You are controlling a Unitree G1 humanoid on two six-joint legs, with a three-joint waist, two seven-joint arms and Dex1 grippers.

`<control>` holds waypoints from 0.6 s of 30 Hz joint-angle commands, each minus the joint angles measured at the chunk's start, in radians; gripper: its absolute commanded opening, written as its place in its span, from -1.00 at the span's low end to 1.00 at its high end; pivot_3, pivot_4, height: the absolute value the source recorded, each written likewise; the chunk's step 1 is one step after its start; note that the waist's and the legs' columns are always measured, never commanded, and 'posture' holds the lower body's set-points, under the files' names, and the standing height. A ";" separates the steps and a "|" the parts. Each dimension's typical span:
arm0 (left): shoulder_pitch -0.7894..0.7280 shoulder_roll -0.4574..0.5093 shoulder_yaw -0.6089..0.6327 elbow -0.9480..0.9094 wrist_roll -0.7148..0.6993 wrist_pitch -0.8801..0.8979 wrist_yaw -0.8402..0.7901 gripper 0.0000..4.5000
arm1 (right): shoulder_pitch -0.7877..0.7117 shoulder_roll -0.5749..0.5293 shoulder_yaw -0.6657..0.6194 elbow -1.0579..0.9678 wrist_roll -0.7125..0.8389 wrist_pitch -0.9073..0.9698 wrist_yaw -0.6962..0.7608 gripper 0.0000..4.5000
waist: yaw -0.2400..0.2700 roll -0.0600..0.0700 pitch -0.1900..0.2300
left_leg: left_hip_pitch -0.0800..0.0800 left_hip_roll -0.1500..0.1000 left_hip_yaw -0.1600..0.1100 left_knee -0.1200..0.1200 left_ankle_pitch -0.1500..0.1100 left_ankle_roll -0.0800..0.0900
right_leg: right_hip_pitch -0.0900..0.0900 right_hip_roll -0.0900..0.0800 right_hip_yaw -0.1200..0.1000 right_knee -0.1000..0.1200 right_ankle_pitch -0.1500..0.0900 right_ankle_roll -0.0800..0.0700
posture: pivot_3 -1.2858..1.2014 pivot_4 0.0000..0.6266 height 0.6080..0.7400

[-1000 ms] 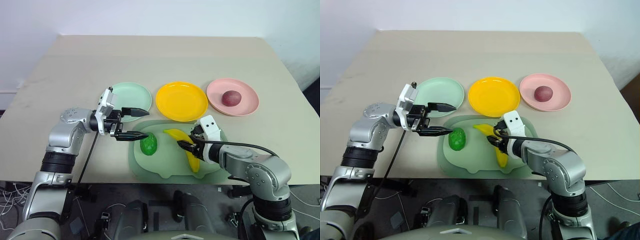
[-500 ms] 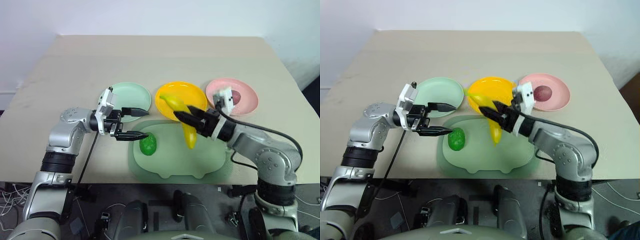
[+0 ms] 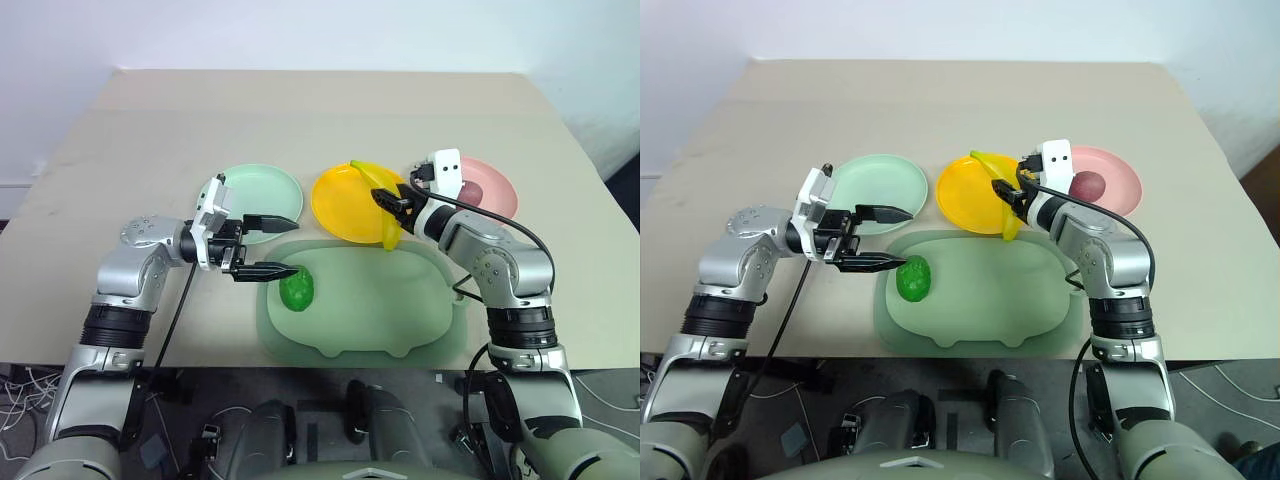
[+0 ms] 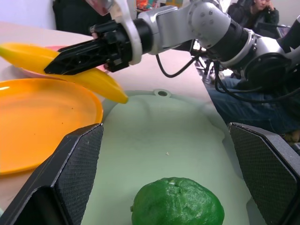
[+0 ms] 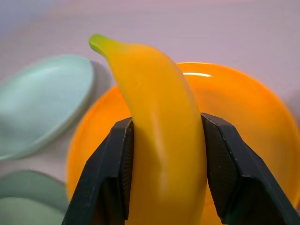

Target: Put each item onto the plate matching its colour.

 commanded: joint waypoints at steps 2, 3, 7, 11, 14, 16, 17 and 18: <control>0.018 0.028 0.024 -0.057 -0.022 -0.011 -0.017 1.00 | -0.076 -0.012 0.031 0.105 -0.101 -0.150 0.032 -0.23 | -0.001 0.000 0.000 | 0.000 0.000 0.000 0.000 0.000 0.000 | 0.000 0.000 0.000 0.000 0.000 0.000 | 0.03 -0.52 1.00; 0.020 0.033 0.027 -0.060 -0.022 -0.011 -0.019 1.00 | -0.087 -0.004 0.029 0.131 -0.107 -0.160 0.033 -0.23 | -0.001 0.000 0.000 | 0.000 0.000 0.000 0.000 0.000 0.000 | 0.000 0.000 0.000 0.000 0.000 0.000 | 0.03 -0.52 1.00; 0.043 0.102 0.065 -0.075 -0.042 0.001 -0.052 1.00 | -0.143 0.019 0.014 0.256 -0.131 -0.193 0.031 -0.23 | -0.002 0.000 0.000 | 0.000 0.000 0.000 0.000 0.000 0.000 | 0.000 0.000 0.000 0.000 0.000 0.000 | 0.03 -0.52 1.00; 0.071 0.158 0.081 -0.083 -0.041 -0.014 -0.069 1.00 | -0.187 0.041 -0.007 0.361 -0.129 -0.249 0.069 -0.23 | -0.004 0.001 0.000 | 0.000 0.001 0.001 -0.001 0.000 0.000 | -0.002 0.000 0.000 0.000 0.000 0.000 | 0.03 -0.52 1.00; 0.082 0.183 0.091 -0.084 -0.038 -0.021 -0.075 1.00 | -0.212 0.051 -0.011 0.424 -0.159 -0.311 0.068 -0.23 | -0.002 0.001 0.000 | -0.001 0.001 0.001 -0.001 0.000 0.000 | -0.002 0.000 0.000 0.000 0.000 0.000 | 0.03 -0.52 1.00; 0.088 0.198 0.096 -0.080 -0.032 -0.023 -0.079 1.00 | -0.226 0.058 -0.010 0.468 -0.175 -0.332 0.063 -0.23 | -0.002 0.001 0.000 | -0.001 0.001 0.001 -0.001 0.000 0.000 | -0.002 0.000 0.000 0.000 0.000 0.000 | 0.03 -0.52 1.00; 0.094 0.206 0.099 -0.082 -0.033 -0.024 -0.085 1.00 | -0.231 0.059 0.001 0.487 -0.197 -0.352 0.058 -0.23 | -0.003 0.001 0.000 | -0.001 0.001 0.001 -0.001 0.000 0.000 | -0.002 0.000 0.000 0.000 0.000 0.000 | 0.03 -0.52 1.00; 0.097 0.213 0.099 -0.083 -0.037 -0.018 -0.089 1.00 | -0.235 0.058 0.014 0.498 -0.215 -0.369 0.060 -0.23 | -0.003 0.001 0.001 | -0.001 0.001 0.001 -0.001 0.000 0.000 | -0.002 0.000 0.000 0.000 0.000 0.000 | 0.03 -0.52 1.00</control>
